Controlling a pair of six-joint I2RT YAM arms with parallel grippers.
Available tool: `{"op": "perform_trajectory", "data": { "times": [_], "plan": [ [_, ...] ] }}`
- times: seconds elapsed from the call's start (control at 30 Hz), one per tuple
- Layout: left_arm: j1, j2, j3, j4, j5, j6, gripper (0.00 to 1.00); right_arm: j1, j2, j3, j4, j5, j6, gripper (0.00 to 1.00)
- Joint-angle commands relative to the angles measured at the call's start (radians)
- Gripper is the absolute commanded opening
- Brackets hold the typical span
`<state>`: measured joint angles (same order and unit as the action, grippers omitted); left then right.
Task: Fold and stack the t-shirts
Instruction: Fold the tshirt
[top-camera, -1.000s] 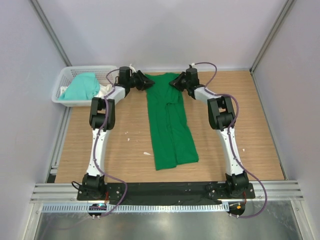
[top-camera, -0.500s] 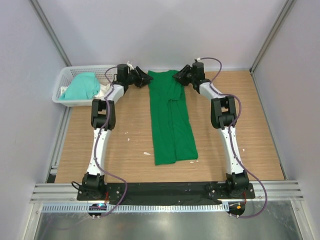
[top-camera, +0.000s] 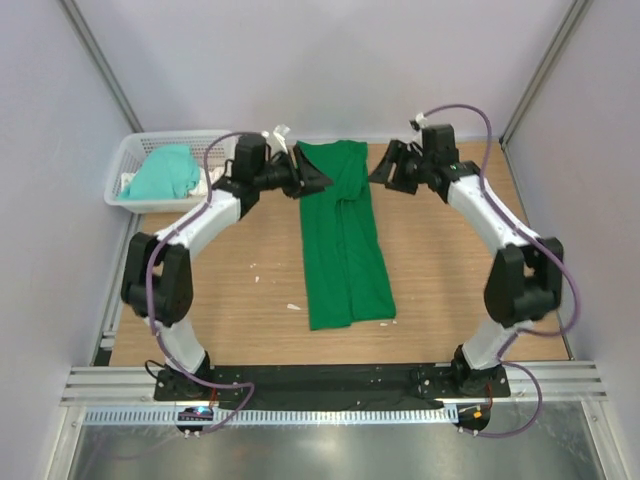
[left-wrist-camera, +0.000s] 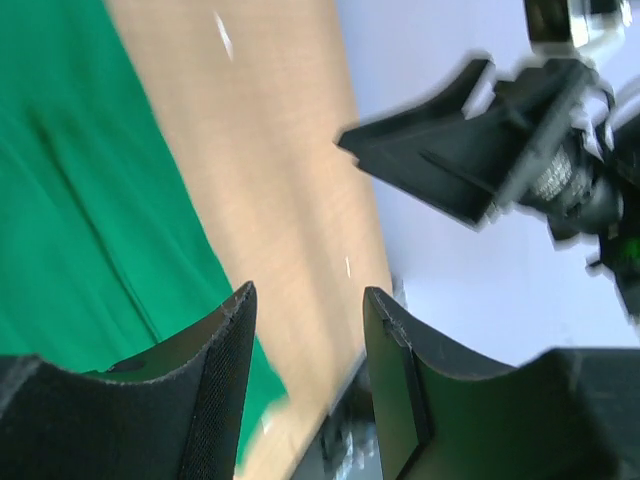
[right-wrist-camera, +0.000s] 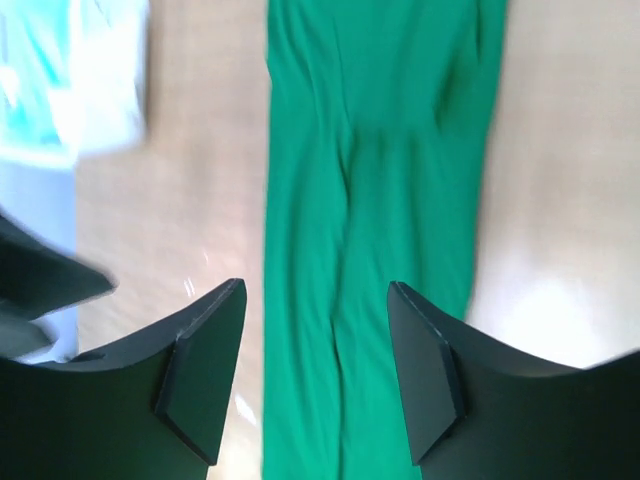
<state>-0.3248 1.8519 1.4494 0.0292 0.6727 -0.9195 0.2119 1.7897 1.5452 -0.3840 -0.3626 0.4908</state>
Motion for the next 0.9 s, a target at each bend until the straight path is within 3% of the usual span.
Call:
{"op": "perform_trajectory", "data": {
  "times": [0.0, 0.13, 0.33, 0.5, 0.67, 0.87],
  "plan": [
    [-0.071, -0.199, -0.248, -0.101, -0.025, 0.086, 0.48, -0.002, -0.25, -0.322, -0.075, -0.027, -0.06, 0.64],
    [-0.118, -0.405, -0.579, -0.146, -0.042, 0.074, 0.45, -0.002, -0.488, -0.69, -0.032, -0.062, 0.005, 0.57],
    [-0.154, -0.661, -0.887, -0.16, -0.133, -0.04, 0.45, 0.0, -0.671, -0.942, -0.058, -0.073, 0.089, 0.53],
    [-0.264, -0.639, -0.955, -0.103, -0.183, -0.13, 0.46, 0.0, -0.688, -1.011, -0.112, -0.057, 0.045, 0.53],
    [-0.307, -0.599, -0.991, -0.089, -0.265, -0.211, 0.38, 0.0, -0.647, -1.039, -0.085, -0.078, 0.026, 0.5],
    [-0.372, -0.557, -1.006, -0.081, -0.34, -0.283, 0.38, 0.0, -0.662, -1.059, -0.081, -0.088, 0.029, 0.5]
  ]
}}
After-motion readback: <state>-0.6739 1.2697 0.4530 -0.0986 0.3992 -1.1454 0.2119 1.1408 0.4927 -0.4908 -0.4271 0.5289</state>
